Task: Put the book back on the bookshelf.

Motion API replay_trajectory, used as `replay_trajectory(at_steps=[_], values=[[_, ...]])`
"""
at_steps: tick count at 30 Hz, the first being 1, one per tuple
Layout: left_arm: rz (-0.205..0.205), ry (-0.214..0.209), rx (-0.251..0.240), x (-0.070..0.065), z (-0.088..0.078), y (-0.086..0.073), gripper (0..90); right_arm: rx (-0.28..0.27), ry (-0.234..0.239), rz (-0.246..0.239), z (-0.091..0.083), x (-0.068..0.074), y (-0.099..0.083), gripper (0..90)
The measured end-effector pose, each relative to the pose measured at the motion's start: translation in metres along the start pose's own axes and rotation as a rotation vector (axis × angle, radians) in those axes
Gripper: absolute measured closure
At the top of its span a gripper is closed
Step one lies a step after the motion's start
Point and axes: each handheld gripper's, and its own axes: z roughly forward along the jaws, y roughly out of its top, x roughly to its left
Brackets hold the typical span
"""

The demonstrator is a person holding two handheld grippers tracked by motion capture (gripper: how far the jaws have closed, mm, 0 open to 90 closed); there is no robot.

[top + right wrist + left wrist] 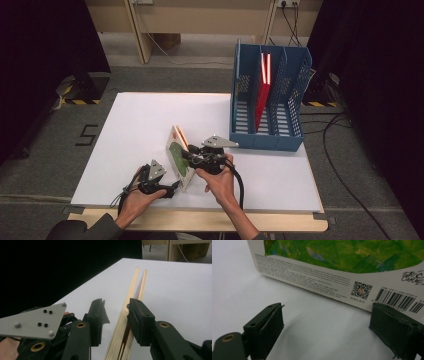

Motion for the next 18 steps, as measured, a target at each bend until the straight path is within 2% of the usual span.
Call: replay_trajectory(at_steps=[1,5,10,13,18], values=[[-0.005,0.003,0.000,0.000,0.001,0.000,9.7,-0.001,0.006,-0.017,0.002,0.002,0.001,64.7],[-0.001,0.013,-0.002,-0.001,0.001,0.000,8.1,0.004,0.010,-0.032,0.005,0.008,0.003,64.4],[-0.003,-0.013,-0.003,0.002,-0.003,-0.001,15.6,0.005,0.022,-0.047,0.007,0.013,0.004,64.5],[-0.008,-0.020,-0.003,0.006,-0.008,-0.002,15.0,0.002,0.042,-0.054,0.009,0.016,0.003,64.5],[-0.026,-0.024,0.005,0.017,-0.018,-0.006,14.9,0.005,0.038,-0.086,0.011,0.022,0.003,63.9]])
